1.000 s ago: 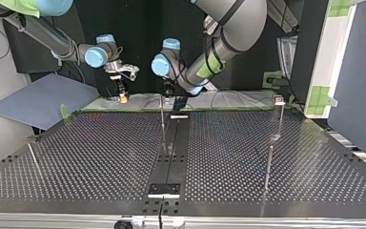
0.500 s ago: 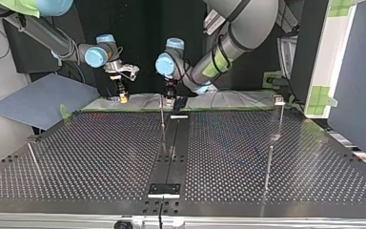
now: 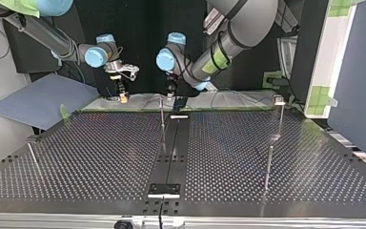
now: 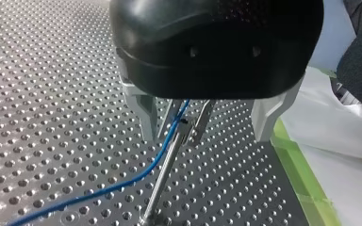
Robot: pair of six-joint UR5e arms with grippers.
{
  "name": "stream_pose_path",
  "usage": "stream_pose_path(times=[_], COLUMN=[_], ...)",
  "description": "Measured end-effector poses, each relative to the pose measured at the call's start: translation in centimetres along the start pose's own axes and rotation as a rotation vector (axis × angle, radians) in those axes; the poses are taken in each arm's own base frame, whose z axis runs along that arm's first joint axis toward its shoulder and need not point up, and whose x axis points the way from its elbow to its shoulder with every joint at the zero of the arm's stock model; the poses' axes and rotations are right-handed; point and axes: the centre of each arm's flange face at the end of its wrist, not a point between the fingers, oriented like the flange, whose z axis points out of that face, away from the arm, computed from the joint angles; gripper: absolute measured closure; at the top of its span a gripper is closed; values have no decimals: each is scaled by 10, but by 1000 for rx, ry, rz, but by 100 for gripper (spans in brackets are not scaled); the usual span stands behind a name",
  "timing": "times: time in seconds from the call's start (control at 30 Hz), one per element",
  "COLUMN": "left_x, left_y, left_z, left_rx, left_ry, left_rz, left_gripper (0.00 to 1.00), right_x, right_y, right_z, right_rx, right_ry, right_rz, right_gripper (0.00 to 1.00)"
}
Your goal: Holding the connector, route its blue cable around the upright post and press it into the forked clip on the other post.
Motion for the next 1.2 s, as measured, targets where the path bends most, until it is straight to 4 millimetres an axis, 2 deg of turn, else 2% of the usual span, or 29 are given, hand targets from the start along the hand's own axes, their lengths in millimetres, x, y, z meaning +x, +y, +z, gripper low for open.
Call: stream_pose_path(times=[0.5,1.2], left_x=[2,3], left_y=[-15,-20], left_z=[-9,-14], left_rx=[24,21], left_ry=[-8,-10], left_rz=[15,18], left_gripper=[0,0], right_x=[0,1], right_y=[0,0], right_z=[0,1], right_rx=[0,2], right_ry=[2,4], right_rz=[1,4], right_gripper=[100,100])
